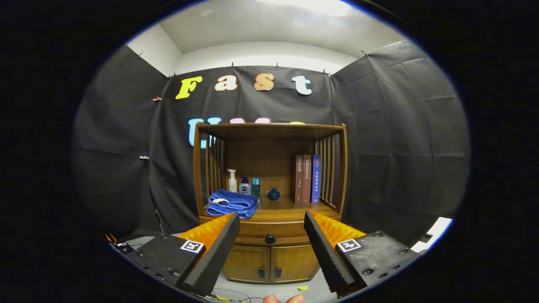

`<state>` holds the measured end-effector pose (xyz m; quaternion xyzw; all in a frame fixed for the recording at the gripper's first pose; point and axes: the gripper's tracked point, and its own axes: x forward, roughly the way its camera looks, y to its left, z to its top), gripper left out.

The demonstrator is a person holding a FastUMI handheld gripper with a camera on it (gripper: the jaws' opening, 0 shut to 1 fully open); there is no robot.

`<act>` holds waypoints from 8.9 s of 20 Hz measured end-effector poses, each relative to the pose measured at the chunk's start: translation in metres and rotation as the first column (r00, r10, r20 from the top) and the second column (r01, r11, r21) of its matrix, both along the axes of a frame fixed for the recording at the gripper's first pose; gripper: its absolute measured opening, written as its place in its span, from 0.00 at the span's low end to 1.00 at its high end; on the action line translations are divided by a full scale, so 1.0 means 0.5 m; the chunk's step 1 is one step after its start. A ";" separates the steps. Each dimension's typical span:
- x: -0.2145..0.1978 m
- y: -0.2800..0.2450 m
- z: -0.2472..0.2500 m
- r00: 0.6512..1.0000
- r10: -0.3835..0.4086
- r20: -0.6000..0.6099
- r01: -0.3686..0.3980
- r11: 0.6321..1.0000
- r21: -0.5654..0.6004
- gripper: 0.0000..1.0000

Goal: Pull open the drawer, take out the items inside it, and place them on the countertop above the cabinet.

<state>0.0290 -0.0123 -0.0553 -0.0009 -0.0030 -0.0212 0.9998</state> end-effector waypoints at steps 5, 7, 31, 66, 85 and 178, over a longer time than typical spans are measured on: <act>0.082 -0.041 -0.090 1.000 -0.016 0.020 0.016 1.000 -0.007 0.99; 0.136 -0.051 -0.139 1.000 -0.010 0.003 0.010 1.000 0.012 0.99; 0.504 -0.008 -0.533 0.981 0.012 -0.192 -0.016 1.000 -0.017 0.42; 0.121 -0.005 -0.519 0.964 0.073 -0.256 -0.062 0.997 0.049 0.37; 0.222 -0.050 -0.202 0.894 0.146 -0.424 -0.147 0.989 0.032 0.98; 0.576 0.003 -0.163 0.821 0.113 -0.560 -0.111 0.993 0.038 1.00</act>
